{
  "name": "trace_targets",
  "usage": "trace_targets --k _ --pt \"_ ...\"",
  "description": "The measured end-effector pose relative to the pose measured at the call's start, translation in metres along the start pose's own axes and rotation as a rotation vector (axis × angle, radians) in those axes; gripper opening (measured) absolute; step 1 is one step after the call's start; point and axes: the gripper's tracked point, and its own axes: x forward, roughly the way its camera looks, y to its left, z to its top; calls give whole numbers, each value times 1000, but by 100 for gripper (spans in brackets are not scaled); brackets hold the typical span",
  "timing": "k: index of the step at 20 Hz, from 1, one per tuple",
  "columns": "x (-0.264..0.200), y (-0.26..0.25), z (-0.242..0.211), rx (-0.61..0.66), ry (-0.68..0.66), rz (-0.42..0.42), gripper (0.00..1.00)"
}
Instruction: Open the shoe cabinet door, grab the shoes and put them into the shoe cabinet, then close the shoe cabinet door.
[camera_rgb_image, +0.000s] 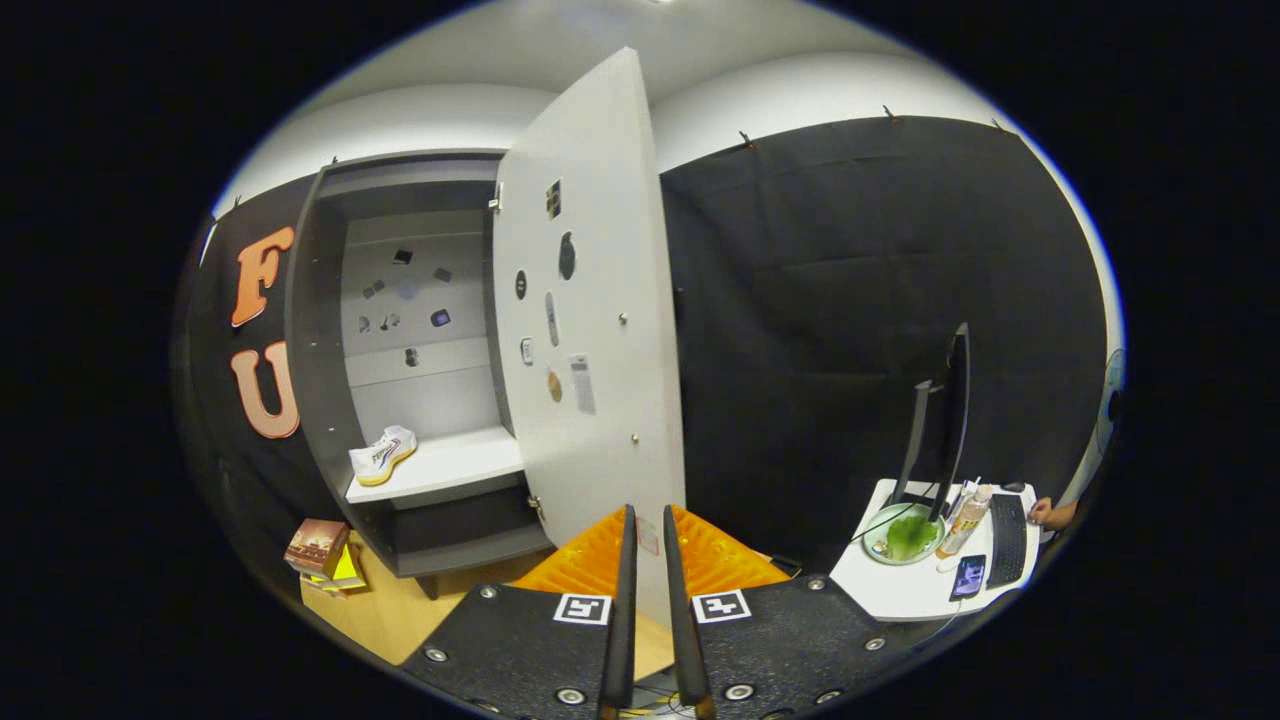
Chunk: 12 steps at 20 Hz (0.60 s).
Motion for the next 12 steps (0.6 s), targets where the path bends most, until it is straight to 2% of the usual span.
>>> trace_targets --k 3,7,9,12 --pt "0 39 -45 -47 59 83 15" --pt "13 92 -110 -78 151 204 20" --pt "26 115 -150 -108 199 260 25" --pt "52 133 -213 -167 272 311 39"
